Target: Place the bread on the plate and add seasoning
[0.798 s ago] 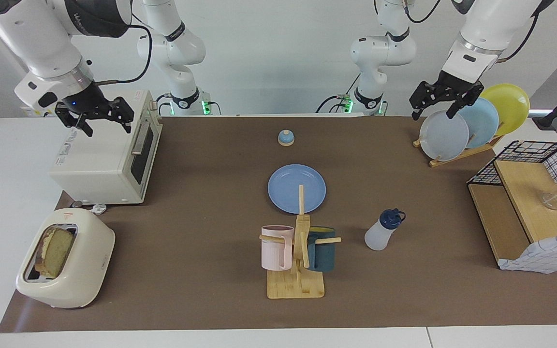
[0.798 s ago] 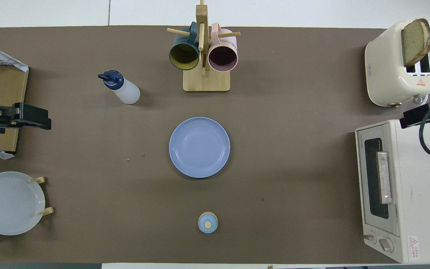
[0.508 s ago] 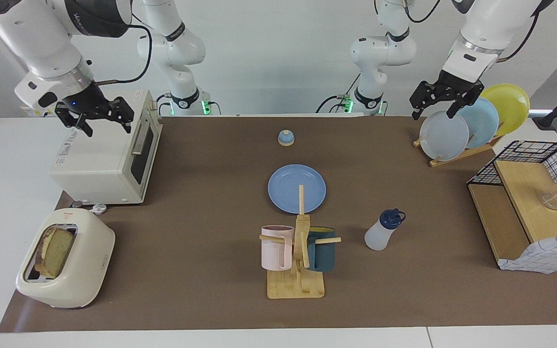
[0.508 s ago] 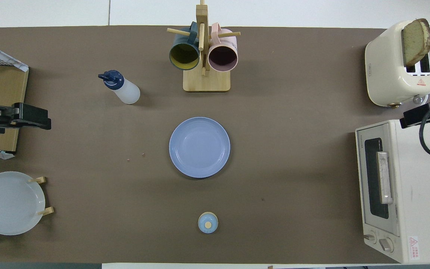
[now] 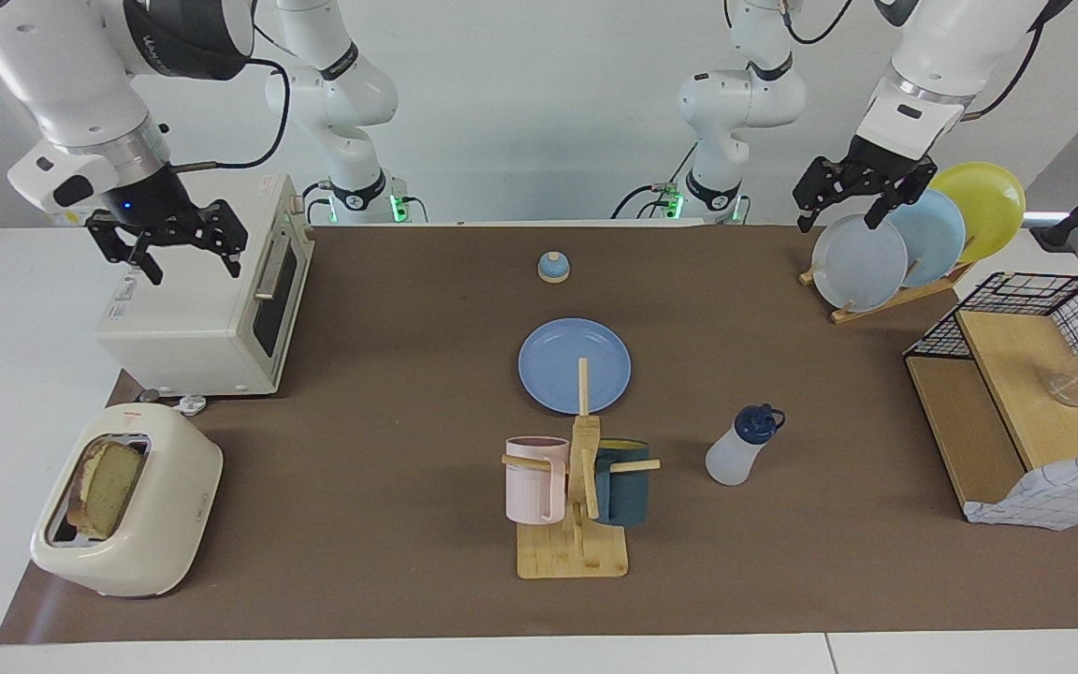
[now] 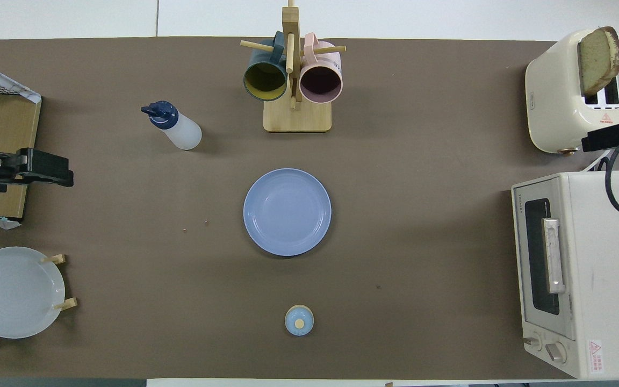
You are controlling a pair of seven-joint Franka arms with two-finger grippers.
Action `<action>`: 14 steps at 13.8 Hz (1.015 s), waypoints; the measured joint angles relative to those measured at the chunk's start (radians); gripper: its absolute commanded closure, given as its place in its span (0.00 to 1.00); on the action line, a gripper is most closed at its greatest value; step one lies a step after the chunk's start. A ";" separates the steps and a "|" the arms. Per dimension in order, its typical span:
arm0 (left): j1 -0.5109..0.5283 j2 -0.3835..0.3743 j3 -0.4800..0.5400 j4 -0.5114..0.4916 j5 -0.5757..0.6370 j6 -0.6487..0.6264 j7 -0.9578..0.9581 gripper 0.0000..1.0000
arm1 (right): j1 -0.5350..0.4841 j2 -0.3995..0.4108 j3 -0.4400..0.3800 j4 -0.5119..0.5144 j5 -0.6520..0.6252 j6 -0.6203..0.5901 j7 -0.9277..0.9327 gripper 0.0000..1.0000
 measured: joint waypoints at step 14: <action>-0.005 -0.205 -0.013 -0.489 0.000 0.460 0.001 0.00 | -0.101 0.255 -0.006 -0.070 -0.112 0.692 -0.009 0.16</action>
